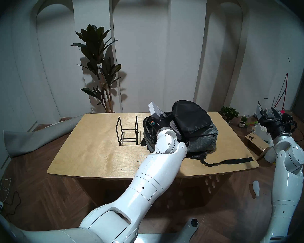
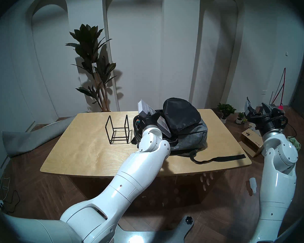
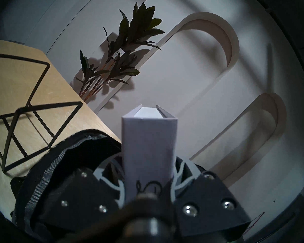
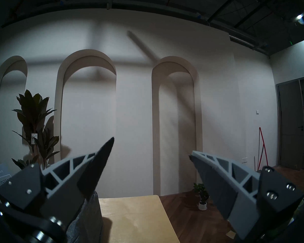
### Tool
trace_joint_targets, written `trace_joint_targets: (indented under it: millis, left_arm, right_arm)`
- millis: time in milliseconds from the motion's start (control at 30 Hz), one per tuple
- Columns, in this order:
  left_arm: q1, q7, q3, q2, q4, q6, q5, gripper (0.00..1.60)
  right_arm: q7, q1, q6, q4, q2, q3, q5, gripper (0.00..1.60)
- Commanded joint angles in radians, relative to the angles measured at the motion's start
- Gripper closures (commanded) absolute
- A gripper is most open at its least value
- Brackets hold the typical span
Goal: Put the book into the bag and close the bag
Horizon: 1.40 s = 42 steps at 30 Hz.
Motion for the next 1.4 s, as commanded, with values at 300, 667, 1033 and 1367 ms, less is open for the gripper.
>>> trace_joint_targets:
  millis: [300, 667, 1033, 1367]
  left_arm:
    - [-0.1, 0.011, 0.02, -0.073, 0.125, -0.054, 0.003, 1.6]
    - [-0.108, 0.011, 0.025, -0.081, 0.175, -0.057, -0.049, 1.6]
    - [-0.095, 0.016, 0.043, -0.064, 0.15, -0.006, -0.131, 1.6]
    - [-0.097, 0.054, 0.052, -0.051, 0.141, 0.036, -0.119, 0.0]
  right_arm:
    - [0.033, 0.019, -0.037, 0.015, 0.007, 0.013, 0.013, 0.0]
    - [0.045, 0.029, -0.049, 0.016, 0.006, 0.011, 0.016, 0.0]
    - [0.041, 0.031, -0.05, -0.002, -0.006, 0.004, 0.015, 0.0]
    - [0.041, 0.035, -0.05, -0.007, -0.011, -0.005, 0.016, 0.0]
